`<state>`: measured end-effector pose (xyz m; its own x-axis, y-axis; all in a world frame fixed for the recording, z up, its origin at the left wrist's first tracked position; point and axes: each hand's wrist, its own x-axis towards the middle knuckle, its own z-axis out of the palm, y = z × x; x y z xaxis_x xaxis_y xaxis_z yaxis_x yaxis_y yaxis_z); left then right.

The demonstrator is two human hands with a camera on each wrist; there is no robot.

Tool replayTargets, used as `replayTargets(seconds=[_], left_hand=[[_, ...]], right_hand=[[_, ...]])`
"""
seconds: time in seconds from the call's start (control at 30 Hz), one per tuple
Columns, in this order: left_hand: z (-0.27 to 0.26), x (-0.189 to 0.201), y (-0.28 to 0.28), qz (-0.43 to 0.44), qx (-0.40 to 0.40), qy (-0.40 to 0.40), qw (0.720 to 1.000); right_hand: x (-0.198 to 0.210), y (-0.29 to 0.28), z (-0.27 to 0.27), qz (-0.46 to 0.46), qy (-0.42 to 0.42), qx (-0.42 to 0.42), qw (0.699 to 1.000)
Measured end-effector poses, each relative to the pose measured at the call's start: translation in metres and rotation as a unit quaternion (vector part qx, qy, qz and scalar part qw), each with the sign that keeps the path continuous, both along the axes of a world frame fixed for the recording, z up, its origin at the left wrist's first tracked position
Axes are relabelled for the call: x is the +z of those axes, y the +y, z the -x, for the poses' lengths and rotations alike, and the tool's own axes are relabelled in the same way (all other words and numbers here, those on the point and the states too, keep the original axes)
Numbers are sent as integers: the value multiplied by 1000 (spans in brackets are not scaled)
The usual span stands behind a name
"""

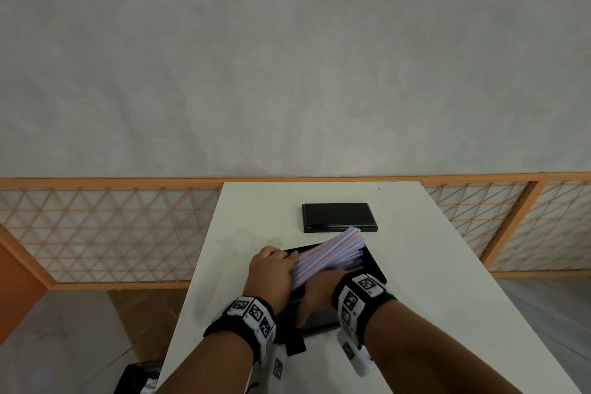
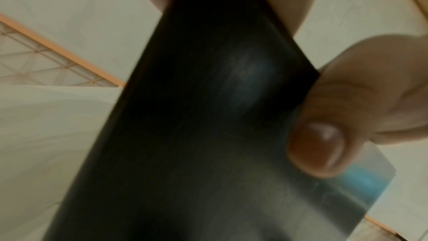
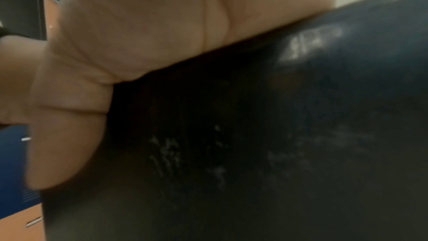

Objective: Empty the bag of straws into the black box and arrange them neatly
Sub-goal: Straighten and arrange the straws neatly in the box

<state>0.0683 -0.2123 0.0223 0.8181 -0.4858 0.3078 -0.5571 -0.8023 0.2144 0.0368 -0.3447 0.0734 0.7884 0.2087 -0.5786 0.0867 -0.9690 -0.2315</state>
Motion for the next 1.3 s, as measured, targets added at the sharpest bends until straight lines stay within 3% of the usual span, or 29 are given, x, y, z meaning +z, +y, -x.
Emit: replayTargets(seconds=[0.17,0.27,0.4,0.47,0.67,0.8,1.0,1.3], left_hand=[[1,2,-1,6,2,-15,1000],[1,1,-1,-4,-12,-8,1000],[3,4,0,10,-14,-8,1000],[6,9,0,15,-16,3,1000],[5,11,1,63,8,7,998],[14,22,-1,106,34,67,992],[11,18,1,-3,14,81,997],[5,12,-1,-18,21,70,997]], right_hand=[[-9,-5,1,33,-45,12,998],[-5,-5,2,31,-19,26,999],[2,-5,3,-65,29,19,997],[2,-5,4,-65,28,16,997],[-3,-23,11,32,-73,55,995],[-5,-33,20,49,-140,81,986],[-3,-29,23,18,-178,106,978],[-9,-28,23,45,-227,124,965]])
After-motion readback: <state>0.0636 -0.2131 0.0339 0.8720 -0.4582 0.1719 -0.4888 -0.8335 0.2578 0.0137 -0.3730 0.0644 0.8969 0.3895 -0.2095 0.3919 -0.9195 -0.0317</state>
